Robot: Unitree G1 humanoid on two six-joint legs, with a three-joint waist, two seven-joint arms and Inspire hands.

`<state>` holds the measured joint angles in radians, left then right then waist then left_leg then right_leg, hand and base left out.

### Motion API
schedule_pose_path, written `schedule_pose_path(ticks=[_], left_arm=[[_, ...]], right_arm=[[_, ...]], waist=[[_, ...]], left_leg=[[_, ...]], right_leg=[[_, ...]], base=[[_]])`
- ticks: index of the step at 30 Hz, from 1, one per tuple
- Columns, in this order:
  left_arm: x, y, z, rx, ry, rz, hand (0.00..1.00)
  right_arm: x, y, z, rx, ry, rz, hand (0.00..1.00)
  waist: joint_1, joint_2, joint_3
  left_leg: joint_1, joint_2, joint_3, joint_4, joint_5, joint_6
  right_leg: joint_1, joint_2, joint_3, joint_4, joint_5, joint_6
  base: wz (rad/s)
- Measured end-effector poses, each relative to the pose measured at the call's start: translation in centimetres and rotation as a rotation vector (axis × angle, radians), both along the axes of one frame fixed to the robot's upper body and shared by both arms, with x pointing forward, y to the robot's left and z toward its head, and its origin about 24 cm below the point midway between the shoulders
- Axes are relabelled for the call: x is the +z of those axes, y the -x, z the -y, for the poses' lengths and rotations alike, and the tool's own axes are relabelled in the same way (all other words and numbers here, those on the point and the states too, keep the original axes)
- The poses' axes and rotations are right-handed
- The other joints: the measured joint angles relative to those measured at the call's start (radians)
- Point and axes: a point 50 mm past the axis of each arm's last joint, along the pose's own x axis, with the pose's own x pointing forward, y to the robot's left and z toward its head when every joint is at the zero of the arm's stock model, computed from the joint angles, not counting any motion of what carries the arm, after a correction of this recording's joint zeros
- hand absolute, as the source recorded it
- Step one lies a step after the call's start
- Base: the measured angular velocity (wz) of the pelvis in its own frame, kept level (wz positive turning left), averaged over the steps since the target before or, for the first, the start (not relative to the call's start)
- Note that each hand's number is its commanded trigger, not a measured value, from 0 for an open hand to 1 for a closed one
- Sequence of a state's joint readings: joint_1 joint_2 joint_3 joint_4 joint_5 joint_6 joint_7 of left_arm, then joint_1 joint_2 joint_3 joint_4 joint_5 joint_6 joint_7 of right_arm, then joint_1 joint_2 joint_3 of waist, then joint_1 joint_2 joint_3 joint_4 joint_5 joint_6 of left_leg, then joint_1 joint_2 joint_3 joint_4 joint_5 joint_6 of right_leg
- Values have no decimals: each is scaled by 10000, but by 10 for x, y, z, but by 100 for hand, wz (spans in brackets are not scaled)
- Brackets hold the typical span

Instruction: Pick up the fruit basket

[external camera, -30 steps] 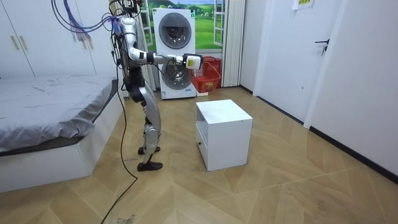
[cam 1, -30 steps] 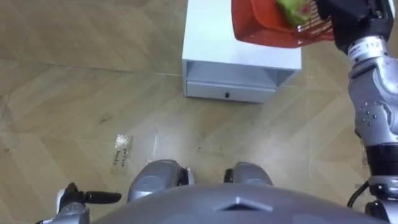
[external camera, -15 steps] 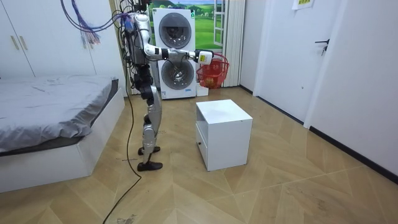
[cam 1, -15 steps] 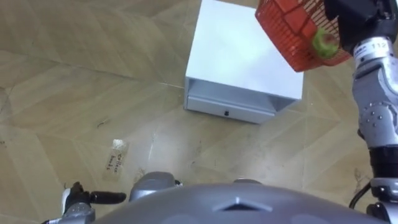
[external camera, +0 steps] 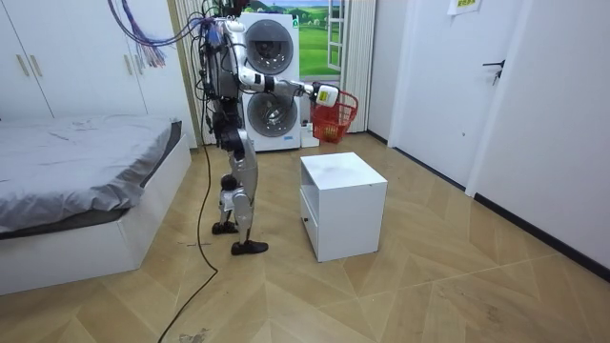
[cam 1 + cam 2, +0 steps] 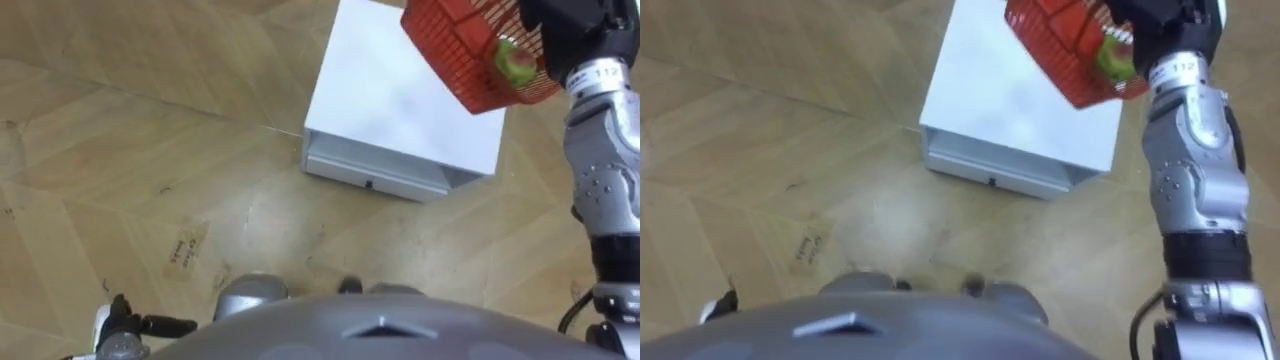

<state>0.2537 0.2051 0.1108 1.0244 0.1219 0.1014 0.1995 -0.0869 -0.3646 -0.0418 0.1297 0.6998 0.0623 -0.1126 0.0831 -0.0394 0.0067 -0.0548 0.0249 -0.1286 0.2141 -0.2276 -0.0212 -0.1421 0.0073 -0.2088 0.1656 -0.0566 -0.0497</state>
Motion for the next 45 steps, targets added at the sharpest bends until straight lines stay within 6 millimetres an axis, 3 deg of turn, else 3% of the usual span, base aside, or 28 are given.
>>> schedule_pose_path(ticks=[2,3,7,9,11,16,19,24,35,43,44,45], left_arm=[[-1,-4,3,-269,204,36,0],[-1,-6,5,-491,283,-23,0],[-4,-4,8,-620,787,-380,0],[-5,0,9,-560,989,-630,0],[-5,1,9,-589,1118,-713,0],[-8,-3,14,-701,1426,-857,0],[-9,-1,16,-669,1552,-923,0],[-10,0,17,-524,1811,-899,0],[-10,-14,20,-644,2018,-426,0],[-12,-16,24,-1071,2244,-553,0],[-12,-16,24,-1079,2249,-550,0],[-11,-17,24,-1087,2250,-542,0]], right_arm=[[-7,-5,4,-250,-145,-331,100],[-8,-11,4,-307,-178,-445,100],[1,-33,0,-321,-303,-271,100],[2,-46,-2,-422,-455,-329,100],[-3,-50,-2,-522,-557,-615,100],[-26,-48,3,-905,-756,-1629,100],[-34,-45,4,-1016,-1020,-1929,100],[-41,-49,7,-1246,-1176,-2299,100],[-33,-55,8,-1377,-1138,-1795,100],[-40,-53,10,-1361,-1170,-2018,100],[-39,-53,10,-1378,-1163,-1975,95],[-39,-53,11,-1393,-1158,-1951,0]], waist=[[-17,43,6],[2,43,3],[93,25,8],[96,157,94],[202,241,95],[624,398,139],[653,530,167],[639,541,179],[643,573,282],[662,583,293],[672,584,294],[670,581,295]], left_leg=[[-166,112,1041,-144,104,-25],[-326,122,1230,-149,173,84],[-921,-36,1216,-91,298,294],[-1181,-106,1180,98,315,322],[-1461,-160,1131,283,316,326],[-2379,-208,1205,644,407,458],[-2822,-255,1265,898,434,487],[-3391,-325,1381,1331,436,501],[-4289,-423,1574,1852,441,511],[-4417,-536,1566,1854,449,525],[-4416,-536,1566,1852,449,525],[-4416,-542,1566,1841,449,525]], right_leg=[[-58,-14,-6,-44,-2,2],[-228,-17,-33,-29,-4,3],[-819,-157,-241,41,-3,2],[-885,-250,-441,30,-2,4],[-1048,-286,-555,86,-2,5],[-2002,-513,-697,650,-23,-27],[-2451,-655,-780,980,-48,-55],[-3016,-808,-684,1441,-160,-69],[-4029,-1124,-703,2342,-426,-111],[-4320,-1299,-700,2713,-639,-104],[-4320,-1300,-700,2714,-654,-101],[-4334,-1306,-694,2731,-675,-93]], base=[[32],[24],[17],[25],[22],[11],[5],[0],[5],[4],[0],[0]])
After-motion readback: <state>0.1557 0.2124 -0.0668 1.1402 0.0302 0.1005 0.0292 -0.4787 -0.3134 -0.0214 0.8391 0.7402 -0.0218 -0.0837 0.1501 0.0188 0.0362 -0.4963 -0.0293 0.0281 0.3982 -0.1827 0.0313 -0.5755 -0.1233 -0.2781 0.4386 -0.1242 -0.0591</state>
